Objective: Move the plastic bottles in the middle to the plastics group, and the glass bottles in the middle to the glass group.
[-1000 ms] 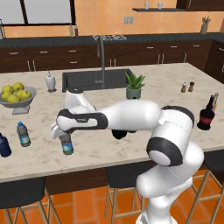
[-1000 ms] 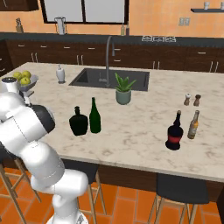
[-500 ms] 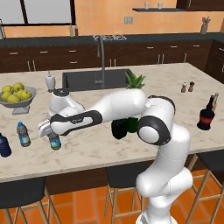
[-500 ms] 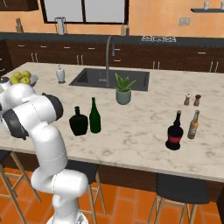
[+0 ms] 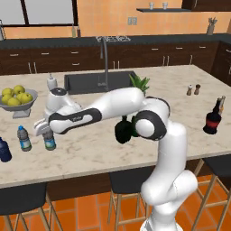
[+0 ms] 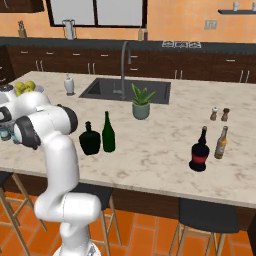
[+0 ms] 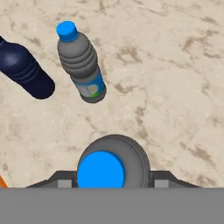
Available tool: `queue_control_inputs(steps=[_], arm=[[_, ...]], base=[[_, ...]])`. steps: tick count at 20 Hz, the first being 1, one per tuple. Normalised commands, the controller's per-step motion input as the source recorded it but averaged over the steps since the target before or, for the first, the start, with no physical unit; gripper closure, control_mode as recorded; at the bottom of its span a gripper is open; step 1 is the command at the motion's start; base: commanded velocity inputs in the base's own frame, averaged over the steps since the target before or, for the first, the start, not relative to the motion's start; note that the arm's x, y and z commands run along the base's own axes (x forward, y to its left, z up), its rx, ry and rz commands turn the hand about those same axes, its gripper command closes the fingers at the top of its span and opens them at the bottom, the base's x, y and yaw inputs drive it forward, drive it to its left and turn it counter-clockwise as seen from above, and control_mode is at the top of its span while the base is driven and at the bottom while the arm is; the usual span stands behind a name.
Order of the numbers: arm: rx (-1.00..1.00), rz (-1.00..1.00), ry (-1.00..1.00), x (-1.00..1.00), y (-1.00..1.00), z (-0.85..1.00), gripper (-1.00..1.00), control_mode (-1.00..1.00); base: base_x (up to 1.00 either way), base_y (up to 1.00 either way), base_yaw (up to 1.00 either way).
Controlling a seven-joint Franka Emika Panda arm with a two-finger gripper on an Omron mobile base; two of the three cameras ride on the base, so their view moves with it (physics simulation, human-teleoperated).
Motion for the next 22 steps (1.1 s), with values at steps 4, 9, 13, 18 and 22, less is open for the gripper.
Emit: queue_control_inputs(steps=[4, 9, 13, 18, 22], arm=[[0.01, 0.05, 0.0, 0.14, 0.46, 0.0, 1.0, -1.0], [0.0, 0.03, 0.0, 0.19, 0.45, -0.02, 1.0, -1.0], [0.0, 0.01, 0.0, 0.2, 0.19, -0.21, 1.0, -1.0], [0.0, 0.0, 0.0, 0.04, 0.0, -0.53, 1.0, -1.0], [0.0, 0.0, 0.0, 0.0, 0.0, -0.48, 1.0, -1.0]], base=[[0.0, 0.0, 0.0], [0.0, 0.0, 0.0], [0.0, 0.0, 0.0], [0.0, 0.0, 0.0], [0.0, 0.0, 0.0]])
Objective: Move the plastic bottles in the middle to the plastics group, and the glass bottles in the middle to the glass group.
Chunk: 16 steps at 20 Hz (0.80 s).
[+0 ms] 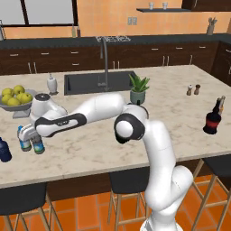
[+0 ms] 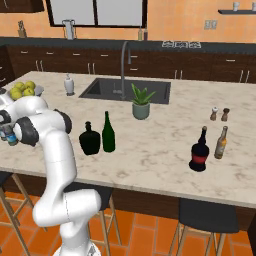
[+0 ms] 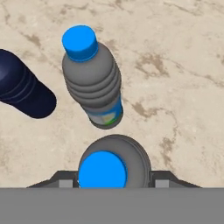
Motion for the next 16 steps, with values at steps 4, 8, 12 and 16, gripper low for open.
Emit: queue_control_inputs(steps=[4, 8, 12, 16], arm=[[0.0, 0.0, 0.0, 0.0, 0.0, -0.21, 1.0, -1.0], [0.08, 0.0, 0.0, 0.0, -0.03, 0.0, 1.0, -1.0], [0.18, 0.0, 0.0, 0.0, -0.05, -0.04, 1.0, -1.0], [0.03, 0.0, 0.0, 0.0, 0.0, -0.01, -1.0, -1.0]], base=[[0.0, 0.0, 0.0], [0.0, 0.0, 0.0], [0.0, 0.0, 0.0], [0.0, 0.0, 0.0]])
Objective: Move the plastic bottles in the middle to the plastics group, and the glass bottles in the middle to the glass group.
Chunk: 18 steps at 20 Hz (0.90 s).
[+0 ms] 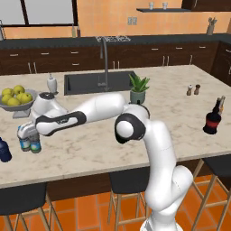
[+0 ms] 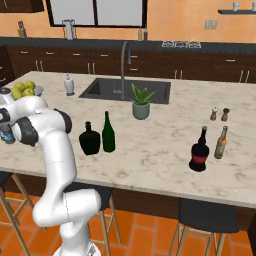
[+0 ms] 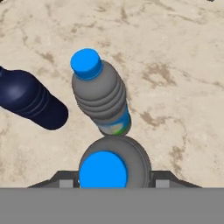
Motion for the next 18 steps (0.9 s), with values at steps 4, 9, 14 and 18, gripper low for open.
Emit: queue_control_inputs(steps=[4, 9, 14, 18], arm=[[0.0, 0.0, 0.0, 0.0, 0.0, 0.0, -1.0, -1.0], [0.0, 0.0, 0.0, 0.0, 0.0, -0.01, -1.0, -1.0], [0.0, 0.0, 0.0, 0.0, 0.0, 0.0, -1.0, -1.0], [0.0, -0.01, -0.02, -0.3, -0.08, 0.33, -1.0, -1.0]], base=[[0.0, 0.0, 0.0], [0.0, 0.0, 0.0], [0.0, 0.0, 0.0], [0.0, 0.0, 0.0]])
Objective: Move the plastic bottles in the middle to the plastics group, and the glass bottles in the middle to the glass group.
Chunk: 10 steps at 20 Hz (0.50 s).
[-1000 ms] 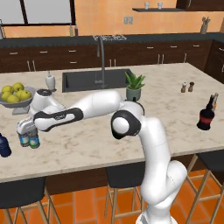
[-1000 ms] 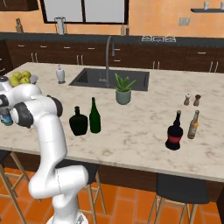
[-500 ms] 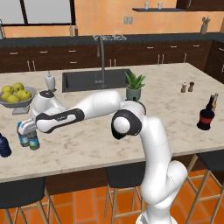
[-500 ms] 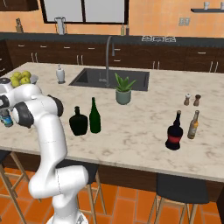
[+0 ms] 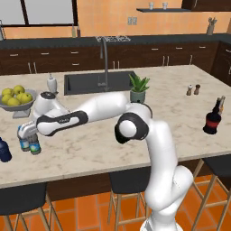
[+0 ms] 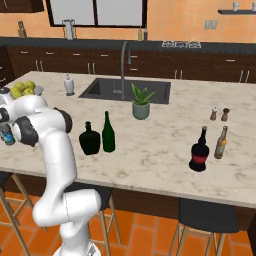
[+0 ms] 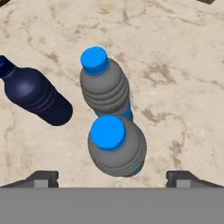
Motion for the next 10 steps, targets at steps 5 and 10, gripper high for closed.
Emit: queue_control_inputs(steps=[5, 10], arm=[[0.0, -0.18, 0.0, -0.61, -0.6, 0.61, -1.0, -1.0], [0.0, -0.27, 0.08, -0.38, -0.9, 0.43, -1.0, -1.0]], base=[[0.0, 0.0, 0.0], [0.0, 0.0, 0.0]])
